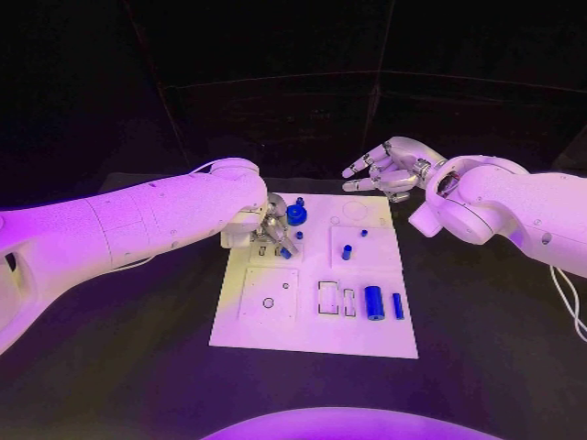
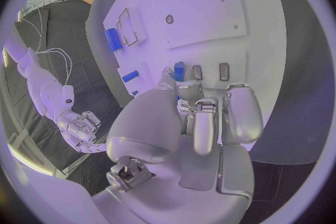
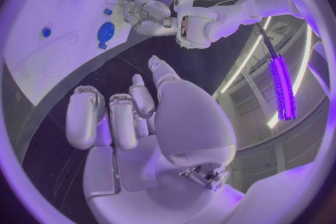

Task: Assemble the parts on the task board

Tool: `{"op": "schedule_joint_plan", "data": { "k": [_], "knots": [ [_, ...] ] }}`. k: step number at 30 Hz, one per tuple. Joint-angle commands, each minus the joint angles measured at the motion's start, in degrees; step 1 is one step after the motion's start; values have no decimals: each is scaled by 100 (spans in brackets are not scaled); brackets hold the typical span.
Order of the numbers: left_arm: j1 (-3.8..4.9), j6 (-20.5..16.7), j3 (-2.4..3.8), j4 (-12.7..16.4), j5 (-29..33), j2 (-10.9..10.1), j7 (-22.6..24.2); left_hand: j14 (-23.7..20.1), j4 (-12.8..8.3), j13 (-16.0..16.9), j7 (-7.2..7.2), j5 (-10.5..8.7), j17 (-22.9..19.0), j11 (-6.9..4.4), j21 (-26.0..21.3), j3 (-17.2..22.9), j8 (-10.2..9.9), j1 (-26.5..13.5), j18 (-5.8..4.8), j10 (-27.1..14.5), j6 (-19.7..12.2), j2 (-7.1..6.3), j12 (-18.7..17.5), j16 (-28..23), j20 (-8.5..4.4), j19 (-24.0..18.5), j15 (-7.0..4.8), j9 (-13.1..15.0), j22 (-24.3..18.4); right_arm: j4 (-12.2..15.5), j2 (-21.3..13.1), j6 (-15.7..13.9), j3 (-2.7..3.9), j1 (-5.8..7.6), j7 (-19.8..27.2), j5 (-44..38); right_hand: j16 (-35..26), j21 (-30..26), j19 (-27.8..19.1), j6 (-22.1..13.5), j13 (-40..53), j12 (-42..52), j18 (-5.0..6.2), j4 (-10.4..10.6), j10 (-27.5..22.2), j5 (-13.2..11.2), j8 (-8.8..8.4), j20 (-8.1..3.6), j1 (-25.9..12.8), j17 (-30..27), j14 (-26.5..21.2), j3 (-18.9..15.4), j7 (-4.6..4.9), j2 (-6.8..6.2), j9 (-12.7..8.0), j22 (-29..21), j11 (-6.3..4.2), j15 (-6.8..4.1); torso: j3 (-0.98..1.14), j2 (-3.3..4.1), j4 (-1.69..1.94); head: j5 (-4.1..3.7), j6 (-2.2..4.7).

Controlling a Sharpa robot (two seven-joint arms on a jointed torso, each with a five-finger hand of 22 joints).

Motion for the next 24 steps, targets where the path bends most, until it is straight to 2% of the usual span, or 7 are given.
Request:
{"op": "schedule_joint_plan", "data": {
  "k": [1,2,5,6,7,13,24],
  "knots": [
    [-5,-169,-5,17,15,-11,115,595,-444,-51,10,111,1509,13,9,756,-40,251,-74,-41,-73,60,-79,18,-31,-31,-6,10,-8,1,8,39,4,13,15,-32,-16,-39,-43,-28,-6,-35,108,-9,-24,19,17,7,26,202,303,-11,-3,38,-1,-9,-1,-29,0,0,3,-6,-11],
    [-5,-220,-5,25,25,-19,140,595,-465,-68,18,122,1509,22,10,922,-39,233,-75,-40,-78,21,-101,18,-23,-32,4,15,-4,-1,8,41,4,13,16,-32,-20,-42,-43,-28,-10,-37,108,-9,-26,31,18,8,25,196,302,-13,-3,39,-1,-12,-1,-29,0,-1,2,-5,-12],
    [-5,-364,-5,62,79,-58,209,595,-482,-103,52,114,1509,31,9,2073,12,-184,-73,15,-79,-436,-141,18,18,-41,33,74,15,-6,9,46,3,12,18,-32,-22,-43,-43,-28,-12,-39,109,-9,-27,37,18,8,25,194,302,-14,-3,40,-1,-13,-1,-29,-1,-2,5,-3,-15],
    [-5,-412,-5,79,91,-75,229,595,-488,-97,60,111,1509,26,8,2772,65,-477,-59,39,-78,-720,-128,18,-7,-43,65,121,25,-8,9,48,3,12,19,-32,-22,-43,-43,-28,-12,-39,109,-9,-27,37,18,8,25,194,302,-14,-3,40,-1,-13,-1,-29,0,-3,5,-4,-16],
    [-5,-473,-5,106,103,-101,251,595,-495,-90,53,104,1509,40,7,3136,99,-633,-62,56,-76,-867,-116,18,3,-43,53,150,30,-10,8,51,3,12,19,-32,-22,-43,-43,-28,-12,-39,109,-9,-27,37,18,8,25,194,302,-14,-3,40,-1,-13,-1,-29,0,-4,7,-4,-19],
    [-5,-824,-5,325,139,-306,323,595,-627,-49,38,78,1509,48,0,4250,295,-1200,-70,127,-107,-1269,-50,18,21,-39,29,308,49,-18,-5,62,3,12,19,-32,-26,-48,-46,-28,-12,-37,110,-8,-25,48,19,8,22,188,301,-17,-3,41,-1,-21,-1,-30,8,-14,18,8,-21],
    [-54,-1399,-10,661,141,-578,266,595,-744,56,13,118,1509,33,53,4622,434,-1451,-86,218,-120,-1389,63,18,9,-2,9,409,151,-16,-43,58,3,12,22,-32,-26,-48,-46,-28,-12,-37,110,-8,-25,48,19,8,22,188,301,-17,-3,41,-1,-21,-1,-30,17,-3,30,50,-34]
  ]
}}
